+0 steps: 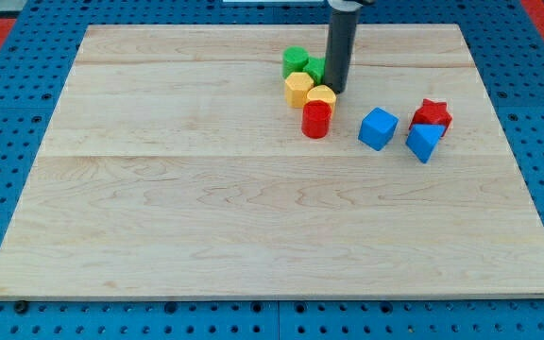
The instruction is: Move the green blocks towards the top center of the board
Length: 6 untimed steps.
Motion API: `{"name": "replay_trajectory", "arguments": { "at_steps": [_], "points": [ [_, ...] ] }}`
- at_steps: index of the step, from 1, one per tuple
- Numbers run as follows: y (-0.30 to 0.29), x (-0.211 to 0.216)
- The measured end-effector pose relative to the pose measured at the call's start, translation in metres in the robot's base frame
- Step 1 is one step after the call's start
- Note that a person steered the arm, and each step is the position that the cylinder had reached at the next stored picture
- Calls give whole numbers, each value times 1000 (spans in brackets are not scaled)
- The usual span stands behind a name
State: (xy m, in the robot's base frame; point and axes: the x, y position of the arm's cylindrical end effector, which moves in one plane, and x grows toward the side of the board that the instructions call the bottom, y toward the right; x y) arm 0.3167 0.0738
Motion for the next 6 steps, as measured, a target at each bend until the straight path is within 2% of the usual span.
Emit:
{"name": "replay_trajectory", "arguments": {
  "at_steps": [1, 2, 3, 4, 6],
  "points": [
    [-5, -29],
    [-8, -35],
    [24, -35],
    [24, -56],
    [-31, -65]
  ]
}}
